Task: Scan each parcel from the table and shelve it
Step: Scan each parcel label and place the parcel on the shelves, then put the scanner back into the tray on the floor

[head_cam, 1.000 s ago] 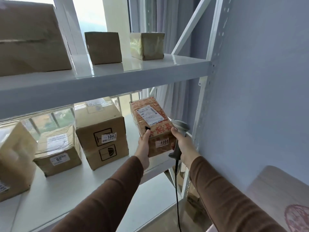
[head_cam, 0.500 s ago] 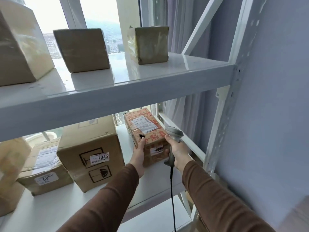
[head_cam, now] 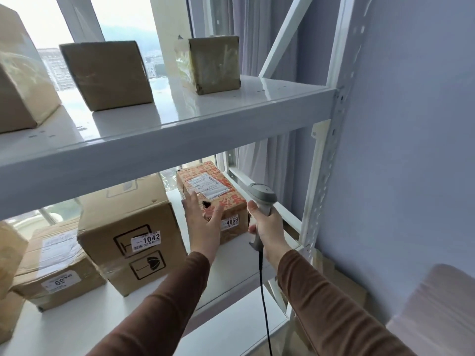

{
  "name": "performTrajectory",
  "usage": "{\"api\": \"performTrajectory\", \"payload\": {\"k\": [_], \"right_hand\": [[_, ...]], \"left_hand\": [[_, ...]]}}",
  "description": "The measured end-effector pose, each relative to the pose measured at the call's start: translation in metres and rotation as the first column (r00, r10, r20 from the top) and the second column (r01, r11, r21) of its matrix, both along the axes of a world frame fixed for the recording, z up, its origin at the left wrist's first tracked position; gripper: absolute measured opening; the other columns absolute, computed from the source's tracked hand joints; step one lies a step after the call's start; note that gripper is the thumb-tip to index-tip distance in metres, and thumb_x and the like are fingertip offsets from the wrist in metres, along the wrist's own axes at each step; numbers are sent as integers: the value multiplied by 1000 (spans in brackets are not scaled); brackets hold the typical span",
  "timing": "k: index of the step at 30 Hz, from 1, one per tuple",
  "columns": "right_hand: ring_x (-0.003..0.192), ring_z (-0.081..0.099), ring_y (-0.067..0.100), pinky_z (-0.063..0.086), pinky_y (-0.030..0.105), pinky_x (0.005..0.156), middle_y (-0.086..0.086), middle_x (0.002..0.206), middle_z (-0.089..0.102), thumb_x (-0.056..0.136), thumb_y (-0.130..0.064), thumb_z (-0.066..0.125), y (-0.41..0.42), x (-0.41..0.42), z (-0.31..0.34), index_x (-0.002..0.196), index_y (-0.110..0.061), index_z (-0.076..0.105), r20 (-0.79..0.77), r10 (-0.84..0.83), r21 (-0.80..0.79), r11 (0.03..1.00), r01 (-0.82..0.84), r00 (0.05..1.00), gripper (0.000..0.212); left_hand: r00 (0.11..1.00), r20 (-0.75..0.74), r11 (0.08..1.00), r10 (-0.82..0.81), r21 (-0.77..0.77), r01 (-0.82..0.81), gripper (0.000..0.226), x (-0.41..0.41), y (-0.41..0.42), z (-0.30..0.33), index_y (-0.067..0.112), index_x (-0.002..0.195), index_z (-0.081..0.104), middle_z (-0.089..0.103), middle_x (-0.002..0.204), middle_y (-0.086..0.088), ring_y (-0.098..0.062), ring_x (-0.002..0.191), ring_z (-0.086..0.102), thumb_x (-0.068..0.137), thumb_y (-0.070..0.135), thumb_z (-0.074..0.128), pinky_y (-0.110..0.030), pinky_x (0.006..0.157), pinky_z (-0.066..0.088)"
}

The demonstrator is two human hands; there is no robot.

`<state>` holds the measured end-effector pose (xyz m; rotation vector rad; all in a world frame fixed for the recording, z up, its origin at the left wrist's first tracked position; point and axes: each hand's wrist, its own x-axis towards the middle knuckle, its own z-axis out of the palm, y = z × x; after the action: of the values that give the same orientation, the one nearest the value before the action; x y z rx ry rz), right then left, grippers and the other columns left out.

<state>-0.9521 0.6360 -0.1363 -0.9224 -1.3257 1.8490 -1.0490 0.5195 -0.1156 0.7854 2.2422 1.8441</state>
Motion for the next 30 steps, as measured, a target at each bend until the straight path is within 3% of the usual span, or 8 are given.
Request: {"api": "performTrajectory", "payload": {"k": [3,6,10,13,18,21,27,30], "right_hand": [[55,61,9,55,37,52,-5,65,58,81,-60,79,-22,30,10,111,-27,66,-55,10,-24,1000,-11,998,46],[59,63,10,60,43,59,-2,76,65,81,-59,79,-42,72,20,109,-24,69,-149,-49,-39,998,44,988,46],[84,73,24,62,46,81,2,101,77,79,-49,79,-78,144,27,111,-25,69,-258,-227,-45,974,224,939,42],[86,75,18,63,37,77,-2,105,78,78,-54,77,-114,208,25,116,-27,68,-207,-368,-4,927,376,906,48],[75,70,10,60,33,75,-3,99,77,88,-49,77,-181,322,16,117,-22,70,-161,-623,8,775,632,765,40],[65,64,14,56,34,64,5,87,72,92,-36,77,-219,390,16,109,-10,68,-132,-747,21,655,755,652,32],[85,75,2,54,16,67,-11,94,80,92,-36,77,-303,523,8,106,-24,73,38,-878,73,478,875,477,19],[90,73,6,52,19,70,-11,92,80,92,-32,76,-348,582,1,101,-27,72,66,-927,57,373,926,369,11]], "left_hand": [[984,-46,984,-170,53,172,66,33,-2,6,39,160,29,24,169,10,-8,152,25,103,34,62,-35,123,24],[901,114,908,-418,65,413,60,72,-9,5,30,157,39,43,160,7,-8,142,44,102,38,63,-33,118,35],[632,361,701,-686,94,707,42,135,-35,-7,18,129,66,74,123,-4,-11,111,70,100,48,58,-37,108,50],[400,465,534,-790,202,821,44,190,-61,-15,22,126,70,78,113,-1,-16,104,75,95,53,62,-37,98,56],[95,505,257,-858,262,930,37,295,-97,-25,13,134,65,74,126,-12,-26,118,71,104,34,60,-37,100,58],[-43,531,123,-846,274,954,38,363,-116,-25,10,139,62,72,130,-12,-22,119,70,103,24,61,-31,96,58],[-241,532,-121,-812,250,961,37,492,-167,-35,18,142,61,74,130,-2,-13,116,70,104,19,60,-26,92,56],[-313,540,-208,-781,247,946,38,556,-198,-41,14,143,61,72,133,-5,-13,116,70,105,17,59,-24,91,57]]}}
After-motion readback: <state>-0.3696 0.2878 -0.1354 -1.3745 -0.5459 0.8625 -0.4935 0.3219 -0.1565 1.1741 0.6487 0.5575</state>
